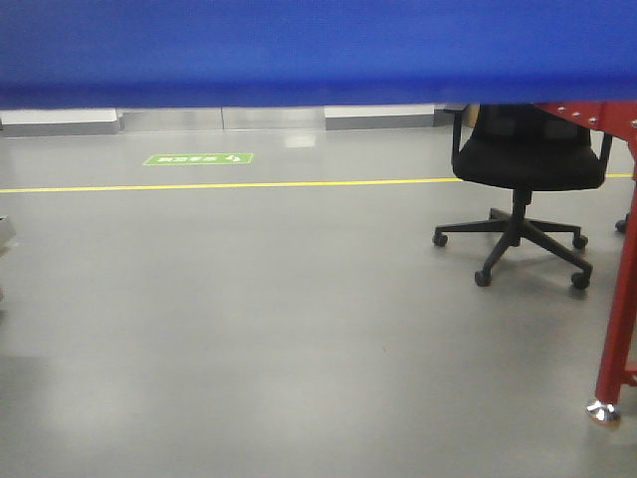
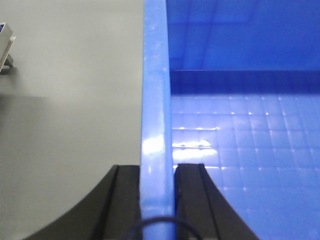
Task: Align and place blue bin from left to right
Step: 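Drive across the floor past the chairs carrying the bin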
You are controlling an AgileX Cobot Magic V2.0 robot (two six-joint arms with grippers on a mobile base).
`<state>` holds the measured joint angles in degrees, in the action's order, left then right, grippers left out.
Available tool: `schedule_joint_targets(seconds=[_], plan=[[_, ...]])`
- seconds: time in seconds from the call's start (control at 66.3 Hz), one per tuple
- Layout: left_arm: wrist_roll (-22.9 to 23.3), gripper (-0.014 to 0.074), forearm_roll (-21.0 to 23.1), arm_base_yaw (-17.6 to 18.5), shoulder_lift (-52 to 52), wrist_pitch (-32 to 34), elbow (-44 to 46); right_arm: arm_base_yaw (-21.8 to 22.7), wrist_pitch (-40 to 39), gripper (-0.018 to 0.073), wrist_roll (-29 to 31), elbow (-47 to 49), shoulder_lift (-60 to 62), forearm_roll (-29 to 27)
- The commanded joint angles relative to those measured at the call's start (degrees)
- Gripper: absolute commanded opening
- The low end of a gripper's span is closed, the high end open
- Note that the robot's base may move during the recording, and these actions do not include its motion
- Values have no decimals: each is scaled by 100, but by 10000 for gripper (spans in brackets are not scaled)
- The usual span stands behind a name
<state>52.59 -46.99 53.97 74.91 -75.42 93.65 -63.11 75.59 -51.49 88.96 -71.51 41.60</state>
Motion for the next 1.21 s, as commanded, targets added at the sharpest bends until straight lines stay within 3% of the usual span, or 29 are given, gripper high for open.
schedule_joint_targets(seconds=[0.0,1.192], plan=[[52,-111,237,101,27,545,66,-101,-1610,-83,-5,54,-53,-125],[52,-111,143,101,27,545,66,-101,-1610,-83,-5,54,-53,-125]])
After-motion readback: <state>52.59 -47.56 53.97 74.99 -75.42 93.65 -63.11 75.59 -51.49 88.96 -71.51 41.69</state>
